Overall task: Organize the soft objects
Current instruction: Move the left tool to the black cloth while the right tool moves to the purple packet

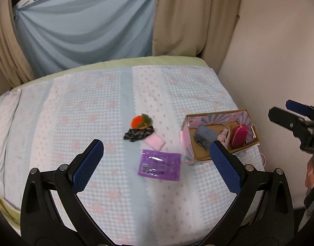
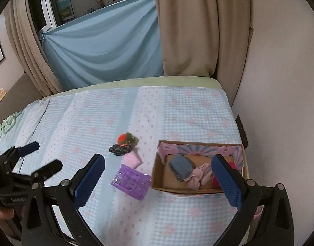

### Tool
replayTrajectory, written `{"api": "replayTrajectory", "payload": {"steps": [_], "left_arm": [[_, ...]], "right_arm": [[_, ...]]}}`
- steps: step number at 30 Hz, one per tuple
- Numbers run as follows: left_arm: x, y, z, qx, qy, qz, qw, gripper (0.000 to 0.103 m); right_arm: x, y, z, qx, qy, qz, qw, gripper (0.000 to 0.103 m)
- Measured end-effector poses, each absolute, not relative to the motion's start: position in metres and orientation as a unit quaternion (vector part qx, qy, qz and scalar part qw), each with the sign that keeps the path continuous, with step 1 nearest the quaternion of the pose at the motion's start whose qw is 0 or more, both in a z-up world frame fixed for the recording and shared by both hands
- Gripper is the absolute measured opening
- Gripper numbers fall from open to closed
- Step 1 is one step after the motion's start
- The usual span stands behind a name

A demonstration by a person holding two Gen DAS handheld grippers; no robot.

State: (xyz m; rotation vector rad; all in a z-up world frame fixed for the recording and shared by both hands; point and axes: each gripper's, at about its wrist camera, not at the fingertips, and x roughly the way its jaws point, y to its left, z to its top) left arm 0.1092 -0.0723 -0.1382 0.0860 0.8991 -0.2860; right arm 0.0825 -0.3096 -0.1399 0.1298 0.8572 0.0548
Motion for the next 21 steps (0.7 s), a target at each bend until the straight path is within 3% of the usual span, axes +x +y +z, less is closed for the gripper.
{"api": "replayTrajectory", "payload": {"steps": [14,21], "left_arm": [[0.156,0.012,-0.161,0.072,0.451,-0.221,0.862,0.103],[0.191,0.029,-0.196,0.107,0.462,-0.252,0.844,0.103]], "right_arm": [[0.083,-0.218,-0.165,0.105,0.451,-0.035,0.886,0.103],[0.103,-0.177,-0.196,0.053,0.472,-0.017,0.88,0.103]]}}
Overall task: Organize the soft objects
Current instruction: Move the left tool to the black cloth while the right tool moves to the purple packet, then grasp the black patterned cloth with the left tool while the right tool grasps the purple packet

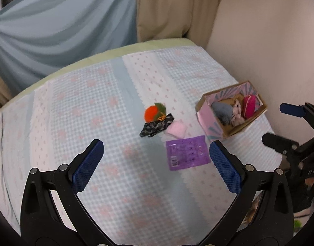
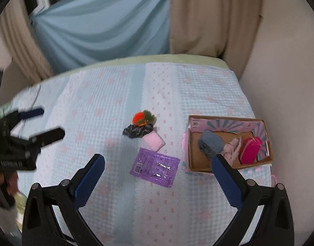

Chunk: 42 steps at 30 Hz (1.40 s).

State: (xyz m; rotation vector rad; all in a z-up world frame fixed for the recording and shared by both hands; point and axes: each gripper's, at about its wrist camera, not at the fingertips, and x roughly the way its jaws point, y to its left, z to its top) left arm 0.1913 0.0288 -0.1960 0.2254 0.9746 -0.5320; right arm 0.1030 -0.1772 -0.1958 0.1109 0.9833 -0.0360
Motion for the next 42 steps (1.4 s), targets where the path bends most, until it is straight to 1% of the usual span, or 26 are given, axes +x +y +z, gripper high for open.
{"api": "replayTrajectory", "payload": {"steps": [8,18,29,31,36,42], "left_arm": [[0.236,0.021,-0.247,0.131,0.472,-0.269,0.829,0.103],[0.286,-0.019,-0.328,0.18,0.493,-0.284,0.802,0.103],[0.32,-0.06,-0.42,0.227,0.513,-0.322,0.763,0.102],[0.326,-0.065,-0.435,0.231,0.523,-0.324,0.754,0.099],[0.339,-0.073,-0.462,0.228,0.549,-0.326,0.735,0.092],[0.35,-0.077,-0.486,0.23,0.564,-0.348,0.713,0.087]], "right_arm": [[0.14,-0.152,-0.264,-0.028,0.52,0.072,0.85,0.103],[0.184,-0.132,-0.374,-0.165,0.593,0.197,0.763,0.103],[0.199,-0.103,-0.466,-0.312,0.617,0.263,0.673,0.103],[0.202,-0.1,-0.484,-0.331,0.628,0.259,0.655,0.103],[0.216,-0.1,-0.506,-0.332,0.654,0.263,0.627,0.103],[0.229,-0.104,-0.527,-0.328,0.673,0.281,0.6,0.103]]}}
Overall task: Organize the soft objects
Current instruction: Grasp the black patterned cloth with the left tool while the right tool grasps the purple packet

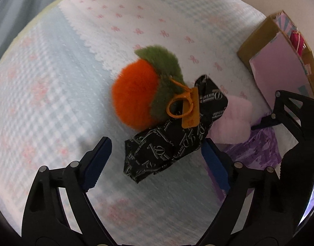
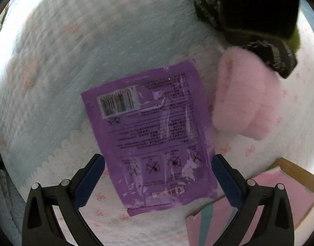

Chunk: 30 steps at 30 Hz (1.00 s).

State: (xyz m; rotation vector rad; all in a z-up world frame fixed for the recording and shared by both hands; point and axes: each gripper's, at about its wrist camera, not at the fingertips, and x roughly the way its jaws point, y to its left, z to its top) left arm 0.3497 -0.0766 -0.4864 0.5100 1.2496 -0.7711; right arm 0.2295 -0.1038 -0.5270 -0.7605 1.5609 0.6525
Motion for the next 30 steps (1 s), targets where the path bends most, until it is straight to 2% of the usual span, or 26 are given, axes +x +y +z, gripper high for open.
{"api": "replayTrajectory", "payload": {"steps": [2,4,5,7,11,14,17,19,22,28,30], "left_arm": [[0.352,-0.076,-0.493,0.227,0.568,-0.356,0.707,0.086],[0.355,-0.074,-0.5,0.219,0.576,-0.36,0.701,0.08],[0.356,-0.073,-0.503,0.217,0.578,-0.361,0.699,0.072],[0.355,-0.073,-0.502,0.224,0.568,-0.362,0.704,0.066],[0.351,-0.077,-0.499,0.241,0.559,-0.369,0.702,0.036],[0.348,-0.079,-0.495,0.246,0.555,-0.378,0.699,0.031],[0.342,-0.08,-0.49,0.258,0.543,-0.383,0.701,0.028],[0.338,-0.079,-0.485,0.257,0.539,-0.385,0.704,0.028],[0.333,-0.073,-0.477,0.252,0.535,-0.382,0.711,0.026],[0.324,-0.062,-0.454,0.24,0.519,-0.376,0.729,0.026],[0.322,-0.059,-0.444,0.238,0.514,-0.374,0.735,0.026]], "right_arm": [[0.231,-0.104,-0.533,-0.331,0.673,0.291,0.594,0.103],[0.232,-0.105,-0.539,-0.345,0.667,0.298,0.589,0.103],[0.231,-0.103,-0.54,-0.357,0.66,0.303,0.587,0.103],[0.226,-0.099,-0.539,-0.373,0.645,0.315,0.588,0.103],[0.221,-0.094,-0.541,-0.381,0.638,0.312,0.592,0.103],[0.217,-0.091,-0.54,-0.381,0.636,0.311,0.595,0.098],[0.202,-0.096,-0.534,-0.382,0.63,0.321,0.595,0.079],[0.197,-0.094,-0.53,-0.381,0.628,0.328,0.594,0.058],[0.192,-0.09,-0.518,-0.375,0.622,0.339,0.597,0.039],[0.175,-0.087,-0.507,-0.361,0.616,0.323,0.622,0.027],[0.175,-0.086,-0.499,-0.35,0.617,0.315,0.63,0.026]]}}
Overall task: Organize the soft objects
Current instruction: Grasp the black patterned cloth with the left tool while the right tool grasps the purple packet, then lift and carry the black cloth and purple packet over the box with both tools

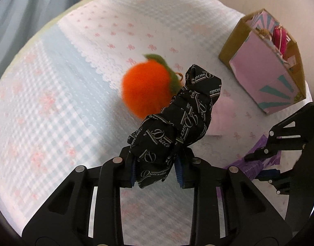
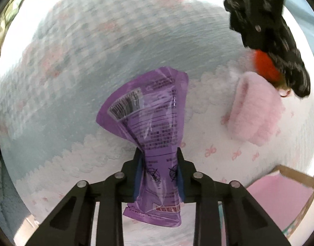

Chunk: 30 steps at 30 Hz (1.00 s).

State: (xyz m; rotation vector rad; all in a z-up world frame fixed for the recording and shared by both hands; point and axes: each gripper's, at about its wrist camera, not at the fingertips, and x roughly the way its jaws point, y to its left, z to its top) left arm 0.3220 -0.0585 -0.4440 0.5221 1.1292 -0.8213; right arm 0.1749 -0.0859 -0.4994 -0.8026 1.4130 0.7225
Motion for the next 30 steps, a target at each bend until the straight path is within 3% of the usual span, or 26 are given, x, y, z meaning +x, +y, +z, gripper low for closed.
{"api": "replayTrajectory", "payload": {"steps": [12,30], "left_arm": [[0.287,-0.027,-0.36,0.213,0.482,-0.348,0.775,0.026],[0.192,0.016,-0.198,0.131,0.425,-0.296,0.845,0.026]], "right_arm": [[0.179,-0.089,-0.416,-0.31,0.608,0.255,0.685,0.025],[0.113,-0.106,-0.264,-0.209,0.577,0.116,0.781,0.025]]}}
